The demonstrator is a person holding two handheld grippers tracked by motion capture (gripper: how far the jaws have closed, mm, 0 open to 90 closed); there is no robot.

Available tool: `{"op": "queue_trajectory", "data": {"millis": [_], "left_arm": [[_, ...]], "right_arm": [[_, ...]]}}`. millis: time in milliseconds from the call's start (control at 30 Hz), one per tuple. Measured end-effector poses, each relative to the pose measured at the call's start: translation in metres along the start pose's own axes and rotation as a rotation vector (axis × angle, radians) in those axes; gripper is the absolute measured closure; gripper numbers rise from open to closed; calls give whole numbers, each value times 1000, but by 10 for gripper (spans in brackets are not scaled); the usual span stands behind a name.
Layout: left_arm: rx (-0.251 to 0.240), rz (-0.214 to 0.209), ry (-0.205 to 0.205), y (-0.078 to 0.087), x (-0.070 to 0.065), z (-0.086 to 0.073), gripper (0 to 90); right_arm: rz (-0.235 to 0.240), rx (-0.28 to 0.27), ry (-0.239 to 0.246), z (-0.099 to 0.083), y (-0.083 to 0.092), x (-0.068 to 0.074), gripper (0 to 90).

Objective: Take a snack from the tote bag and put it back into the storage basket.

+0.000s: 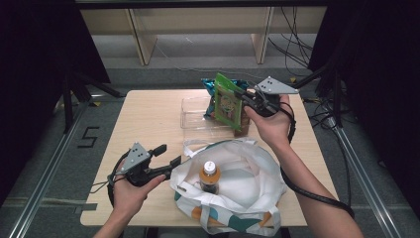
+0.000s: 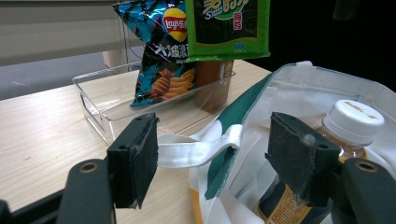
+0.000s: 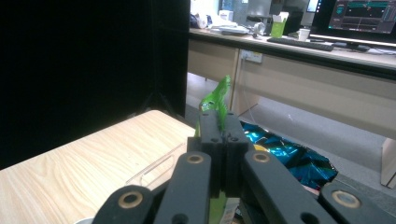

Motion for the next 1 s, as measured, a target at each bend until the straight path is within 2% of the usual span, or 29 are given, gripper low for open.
{"op": "queue_trajectory", "data": {"millis": [33, 100, 133, 167, 233, 267, 400, 433, 500, 567, 700, 800, 867, 1000], "left_arm": [[0, 1, 0, 0, 0, 0, 329], [1, -1, 0, 0, 0, 0, 329], [1, -2, -1, 0, 0, 0, 329], [1, -2, 0, 0, 0, 0, 329], [0, -1, -1, 0, -1, 0, 329], [-3, -5, 0, -1, 0, 0, 329], [2, -1, -1, 0, 0, 0, 329], [1, -2, -1, 0, 0, 0, 329], [1, -3, -1, 0, 0, 0, 329], [-7, -11, 2, -1, 0, 0, 329], [-1, 0, 4, 1, 0, 0, 329], [-9, -13, 4, 0, 0, -1, 329], [-1, -3, 3, 0, 0, 0, 329], [1, -4, 5, -1, 0, -1, 329]], "right_arm": [[-1, -3, 11, 0, -1, -1, 900], [-1, 3, -12, -1, -3, 0, 900], [-14, -1, 15, 0, -5, -2, 900], [-9, 5, -7, -1, -6, -1, 900], [1, 14, -5, -1, -8, -2, 900], [1, 17, -24, -2, -9, -1, 900], [-4, 20, 5, -3, -14, -4, 900], [-7, 32, -16, -4, -14, -3, 900], [-6, 14, 4, -4, -16, -4, 900], [-1, 15, -4, -4, -17, -3, 900], [-7, 15, 5, -4, -18, -4, 900], [-7, 23, 2, -4, -20, -5, 900], [-9, 26, 14, -5, -21, -6, 900], [-7, 33, -9, -7, -24, -7, 900]]}}
Point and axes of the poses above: each handheld gripper's, and its own axes: y roughly backward along the jaws, z roughly out of its top, x roughly to its left, the point moved 2 cm from there along -y, roughly forward along the jaws, and after that the axes turned 5 degrees about y, right-handed, at the moved point
